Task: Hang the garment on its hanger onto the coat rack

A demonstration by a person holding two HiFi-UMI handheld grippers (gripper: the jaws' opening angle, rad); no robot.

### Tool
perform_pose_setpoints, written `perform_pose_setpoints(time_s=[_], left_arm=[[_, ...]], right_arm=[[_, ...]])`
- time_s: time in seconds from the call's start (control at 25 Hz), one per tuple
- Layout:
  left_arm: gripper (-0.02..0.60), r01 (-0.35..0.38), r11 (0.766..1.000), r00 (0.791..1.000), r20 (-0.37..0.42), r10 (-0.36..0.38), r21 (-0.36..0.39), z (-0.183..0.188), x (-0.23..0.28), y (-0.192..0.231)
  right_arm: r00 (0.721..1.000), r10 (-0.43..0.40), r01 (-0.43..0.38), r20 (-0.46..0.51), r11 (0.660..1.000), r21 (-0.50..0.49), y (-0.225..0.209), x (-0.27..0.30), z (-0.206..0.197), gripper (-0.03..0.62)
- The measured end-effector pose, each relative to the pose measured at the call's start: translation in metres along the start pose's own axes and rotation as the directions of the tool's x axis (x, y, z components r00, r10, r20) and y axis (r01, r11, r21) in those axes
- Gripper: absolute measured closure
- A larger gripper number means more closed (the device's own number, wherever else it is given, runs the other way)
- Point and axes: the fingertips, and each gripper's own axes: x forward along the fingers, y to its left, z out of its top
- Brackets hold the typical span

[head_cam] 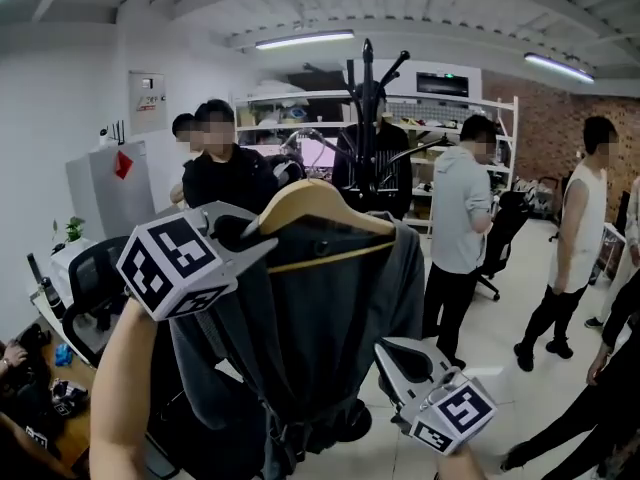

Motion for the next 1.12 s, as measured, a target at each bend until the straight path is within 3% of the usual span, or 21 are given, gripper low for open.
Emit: perform_pose_setpoints(time_s=[0.32, 0.72, 0.88, 1.12], left_arm=[[0.529, 0.166, 0.986, 0.981, 0.104, -0.165, -0.003, 0.054, 0.109, -0.023], [0.529, 0.225, 0.973, 0.962, 0.17, -0.213, -0.054, 0.074, 0.198, -0.028], [0.529, 0.265, 0.961, 0.955, 0.16, -0.249, -0.085, 0.054, 0.229, -0.035], [0.529, 0.321, 0.936, 0.946, 0.099, -0.309, -0.148, -0.005, 0.289, -0.043]], right_arm=[[0.995, -0.096, 0.096, 0.016, 0.995, -0.011, -0.054, -0.026, -0.007, 0.589], [0.988, -0.152, 0.153, 0.006, 0.987, -0.05, -0.124, -0.054, -0.019, 0.589], [0.984, -0.178, 0.177, -0.024, 0.983, -0.044, -0.137, -0.053, -0.032, 0.589], [0.969, -0.243, 0.241, -0.05, 0.97, -0.041, -0.151, -0.044, -0.045, 0.589]])
